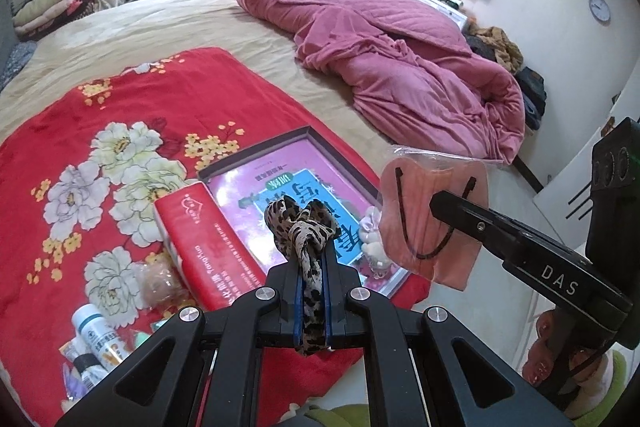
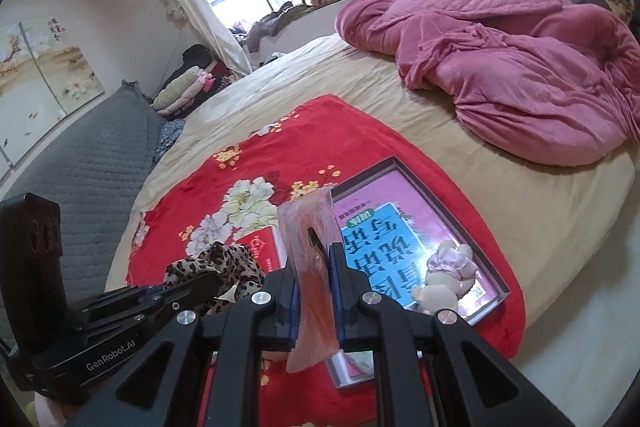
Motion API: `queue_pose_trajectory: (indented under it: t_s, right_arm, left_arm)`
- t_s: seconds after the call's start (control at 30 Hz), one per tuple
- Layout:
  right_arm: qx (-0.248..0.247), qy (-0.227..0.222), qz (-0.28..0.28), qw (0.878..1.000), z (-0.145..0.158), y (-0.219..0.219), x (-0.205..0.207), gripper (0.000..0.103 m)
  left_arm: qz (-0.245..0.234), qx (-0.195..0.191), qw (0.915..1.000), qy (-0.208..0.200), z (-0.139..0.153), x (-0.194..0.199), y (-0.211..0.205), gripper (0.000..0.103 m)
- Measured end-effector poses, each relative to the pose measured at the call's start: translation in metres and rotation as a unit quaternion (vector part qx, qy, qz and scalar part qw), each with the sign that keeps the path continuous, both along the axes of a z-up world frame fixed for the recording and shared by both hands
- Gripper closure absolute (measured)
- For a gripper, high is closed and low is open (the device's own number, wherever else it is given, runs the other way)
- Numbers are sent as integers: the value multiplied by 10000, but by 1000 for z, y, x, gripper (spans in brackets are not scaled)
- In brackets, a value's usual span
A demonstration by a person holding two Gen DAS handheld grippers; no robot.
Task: Organize soft objects
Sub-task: 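Lift the scrunchie and pink pouch with both tools toward the tray, then lower the scrunchie with the left tool while the right tool lowers the pink pouch onto the book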
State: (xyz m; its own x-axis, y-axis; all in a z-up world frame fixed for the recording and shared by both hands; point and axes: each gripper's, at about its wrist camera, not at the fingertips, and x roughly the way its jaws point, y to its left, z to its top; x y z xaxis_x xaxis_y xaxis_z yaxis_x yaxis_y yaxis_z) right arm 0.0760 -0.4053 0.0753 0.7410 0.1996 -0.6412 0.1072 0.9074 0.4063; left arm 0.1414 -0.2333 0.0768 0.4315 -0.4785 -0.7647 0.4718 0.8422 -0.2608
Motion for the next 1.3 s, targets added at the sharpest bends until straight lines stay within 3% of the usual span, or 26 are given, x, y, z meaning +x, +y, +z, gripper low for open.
queue_pose_trajectory:
  t_s: [0.47, 1.03, 1.3]
  right_arm:
    - [-97, 459, -143, 9988, -49, -20, 22, 90]
    - [282, 993, -168, 9945, -115, -34, 55, 90]
    - [59, 1145, -313, 9929, -127, -47, 57, 88]
  left_arm:
    - [-190, 248, 9988, 377, -48, 29, -42, 96]
    - [-320, 452, 9958, 736, -92, 53, -69, 96]
    - [-376, 506, 9944, 849, -105, 58, -78, 96]
